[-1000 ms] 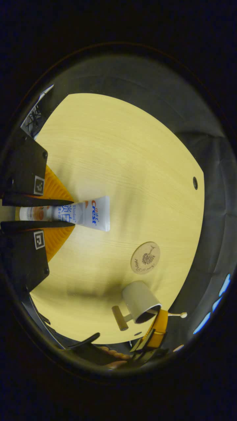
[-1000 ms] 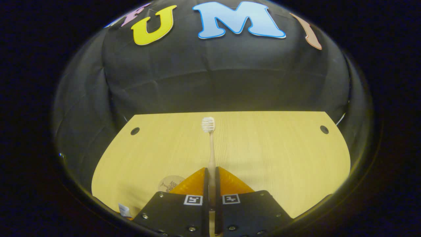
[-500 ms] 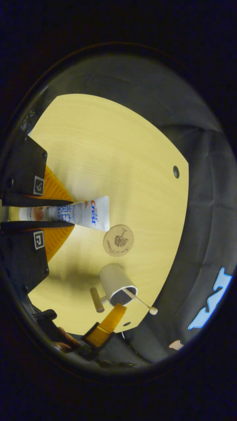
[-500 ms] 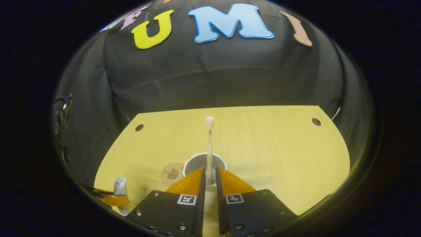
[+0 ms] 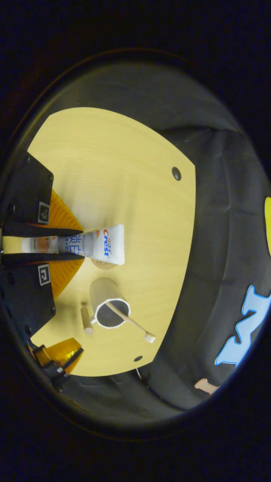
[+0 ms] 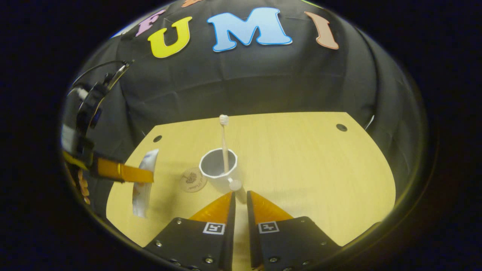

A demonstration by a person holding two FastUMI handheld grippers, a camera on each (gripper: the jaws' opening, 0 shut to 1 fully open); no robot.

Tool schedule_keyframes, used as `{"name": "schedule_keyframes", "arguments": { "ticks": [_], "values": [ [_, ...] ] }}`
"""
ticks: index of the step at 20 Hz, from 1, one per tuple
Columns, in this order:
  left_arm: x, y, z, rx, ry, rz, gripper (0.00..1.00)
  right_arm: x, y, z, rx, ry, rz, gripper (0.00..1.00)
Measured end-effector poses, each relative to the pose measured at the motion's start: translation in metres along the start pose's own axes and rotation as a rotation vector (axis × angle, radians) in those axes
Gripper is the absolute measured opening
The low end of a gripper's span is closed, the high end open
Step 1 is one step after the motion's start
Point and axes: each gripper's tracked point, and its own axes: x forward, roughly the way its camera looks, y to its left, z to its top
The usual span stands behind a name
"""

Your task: Put the toothbrush and toothpaste on the desktop into the cup, then pick up the cup and place it on the coaster on the desktop.

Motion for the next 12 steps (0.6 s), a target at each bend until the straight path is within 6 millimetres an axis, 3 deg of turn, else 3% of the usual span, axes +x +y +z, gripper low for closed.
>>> {"name": "schedule_keyframes", "arguments": {
  "ticks": [1,2,12],
  "values": [
    [0.002,-0.007,0.007,0.014,-0.006,-0.008,0.19,-0.003,-0.004,-0.004,0.011,0.005,-0.007,0.17],
    [0.002,-0.015,0.016,0.028,-0.014,-0.018,0.24,-0.007,-0.009,-0.007,0.022,0.006,-0.018,0.17],
    [0.026,-0.093,0.085,0.178,-0.079,-0.076,0.24,-0.033,-0.068,-0.025,0.101,0.019,-0.130,0.17]
  ]
}}
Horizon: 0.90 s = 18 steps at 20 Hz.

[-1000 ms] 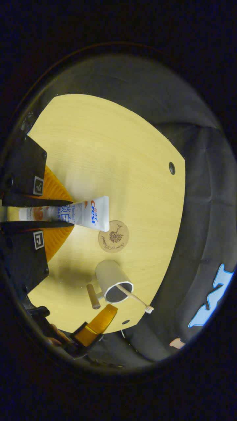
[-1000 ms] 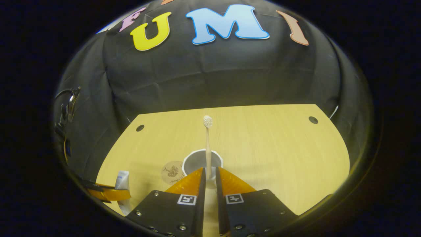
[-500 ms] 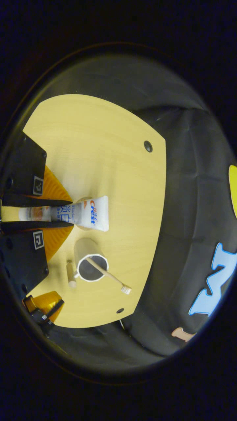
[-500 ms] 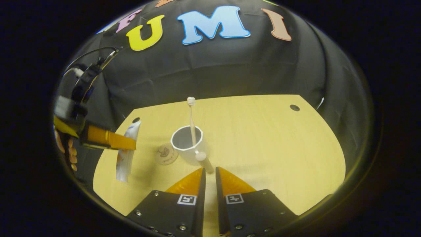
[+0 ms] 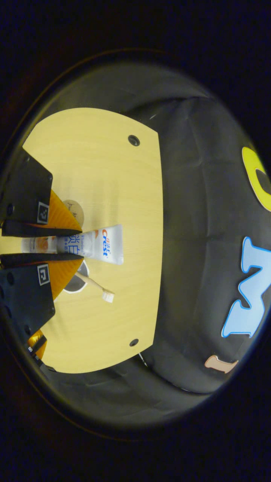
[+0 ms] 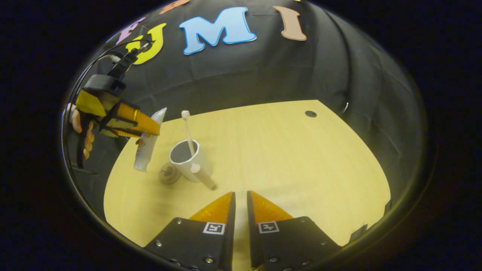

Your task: Put the toothbrush and toothpaste on the desktop into the cup, then pick up the cup and place it on the coaster on the desktop.

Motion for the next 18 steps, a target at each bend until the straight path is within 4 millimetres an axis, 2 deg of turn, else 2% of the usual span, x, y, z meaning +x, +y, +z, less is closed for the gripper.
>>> {"name": "schedule_keyframes", "arguments": {
  "ticks": [4,9,13,18],
  "values": [
    [0.015,-0.025,0.023,0.044,-0.035,-0.023,0.24,-0.005,-0.025,-0.008,0.027,0.019,-0.043,0.17],
    [0.036,-0.052,0.033,0.073,-0.056,-0.050,0.24,-0.006,-0.050,-0.009,0.052,0.033,-0.082,0.17],
    [0.047,-0.059,0.036,0.044,-0.083,-0.050,0.24,-0.009,-0.063,-0.012,0.057,0.042,-0.098,0.17],
    [0.056,-0.056,0.035,-0.015,-0.111,-0.028,0.24,-0.007,-0.076,-0.012,0.071,0.051,-0.106,0.17]
  ]
}}
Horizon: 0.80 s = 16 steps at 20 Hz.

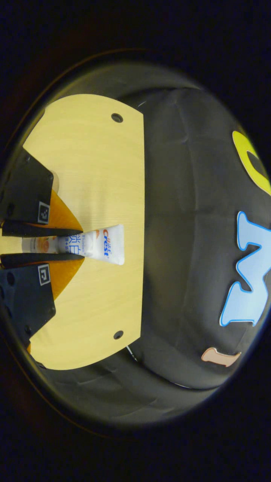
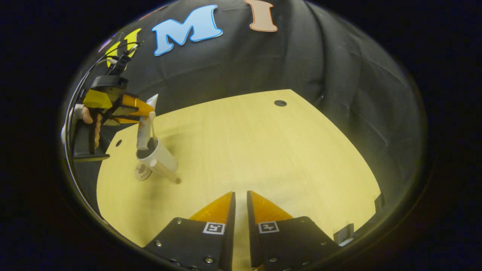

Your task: Put the toothbrush and toothpaste on the desktop into the cup, then pick up the cup and place it on the coaster on the desktop.

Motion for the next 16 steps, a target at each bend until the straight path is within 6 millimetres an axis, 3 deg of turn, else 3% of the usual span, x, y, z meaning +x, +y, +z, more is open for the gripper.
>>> {"name": "schedule_keyframes", "arguments": {
  "ticks": [2,3,4,11,13,14,15,16],
  "values": [
    [0.006,0.000,-0.005,0.002,0.009,0.011,0.25,0.002,-0.001,0.001,0.001,0.000,0.001,0.17],
    [0.009,0.003,-0.009,0.005,0.015,0.019,0.30,0.004,-0.001,0.002,0.001,0.000,0.002,0.17],
    [0.012,0.004,-0.012,0.009,0.019,0.025,0.25,0.004,-0.001,0.003,0.003,0.000,0.004,0.17],
    [0.007,0.001,-0.013,0.003,-0.020,-0.006,0.42,0.011,0.001,0.000,0.004,0.003,0.019,0.17],
    [0.005,0.001,-0.009,0.010,-0.041,-0.008,0.60,0.011,0.001,0.000,0.005,0.003,0.022,0.17],
    [0.003,0.000,-0.006,0.011,-0.050,-0.019,0.63,0.012,0.002,-0.001,0.005,0.003,0.024,0.17],
    [0.002,-0.001,-0.004,0.015,-0.057,-0.019,0.76,0.012,0.003,-0.001,0.005,0.002,0.026,0.17],
    [-0.001,-0.001,-0.003,0.017,-0.061,-0.018,0.79,0.012,0.003,-0.001,0.004,0.000,0.029,0.17]
  ]
}}
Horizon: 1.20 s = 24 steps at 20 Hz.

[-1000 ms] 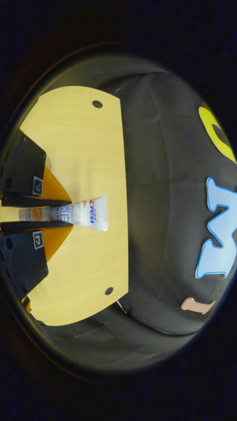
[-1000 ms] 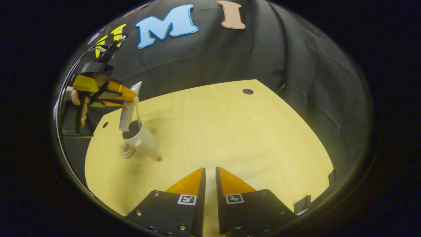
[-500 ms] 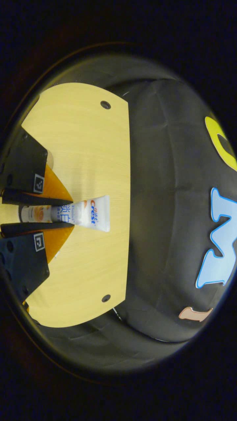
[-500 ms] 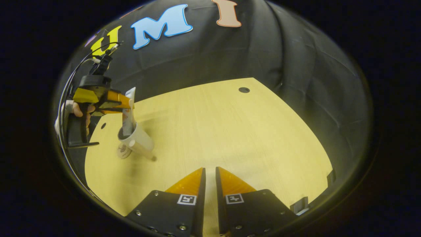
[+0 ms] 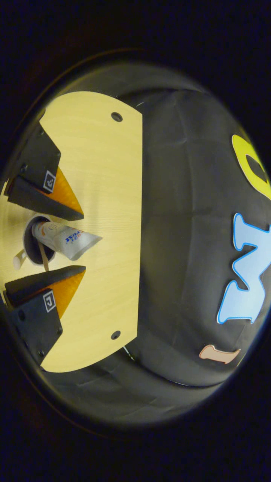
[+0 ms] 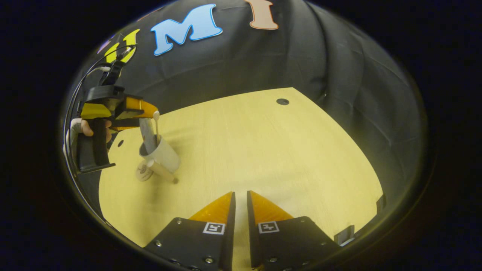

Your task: Put the toothbrush and toothpaste on the desktop into the cup, then pick up the cup and place it on the coaster on the desktop.

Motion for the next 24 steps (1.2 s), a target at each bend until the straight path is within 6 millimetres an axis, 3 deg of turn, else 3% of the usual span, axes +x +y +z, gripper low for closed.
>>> {"name": "schedule_keyframes", "arguments": {
  "ticks": [5,11,16,20,22,23,24],
  "values": [
    [-0.016,-0.003,0.002,-0.024,-0.013,-0.020,0.79,0.002,0.018,0.014,-0.023,-0.018,0.047,0.17],
    [-0.058,0.013,0.007,-0.055,-0.050,-0.037,0.79,0.005,0.069,0.047,-0.121,-0.063,0.138,0.19],
    [-0.085,0.054,-0.010,-0.088,-0.045,0.008,0.80,0.017,0.121,0.059,-0.211,-0.056,0.236,0.23],
    [-0.105,0.093,-0.030,-0.104,-0.032,0.057,0.79,0.025,0.161,0.054,-0.284,-0.026,0.315,0.24],
    [-0.116,0.112,-0.041,-0.115,-0.025,0.082,0.79,0.029,0.175,0.051,-0.306,-0.015,0.343,0.27],
    [-0.120,0.121,-0.046,-0.124,-0.021,0.092,0.79,0.034,0.179,0.049,-0.316,-0.003,0.353,0.24],
    [-0.123,0.128,-0.051,-0.131,-0.017,0.101,0.79,0.034,0.185,0.046,-0.327,0.016,0.367,0.42]
  ]
}}
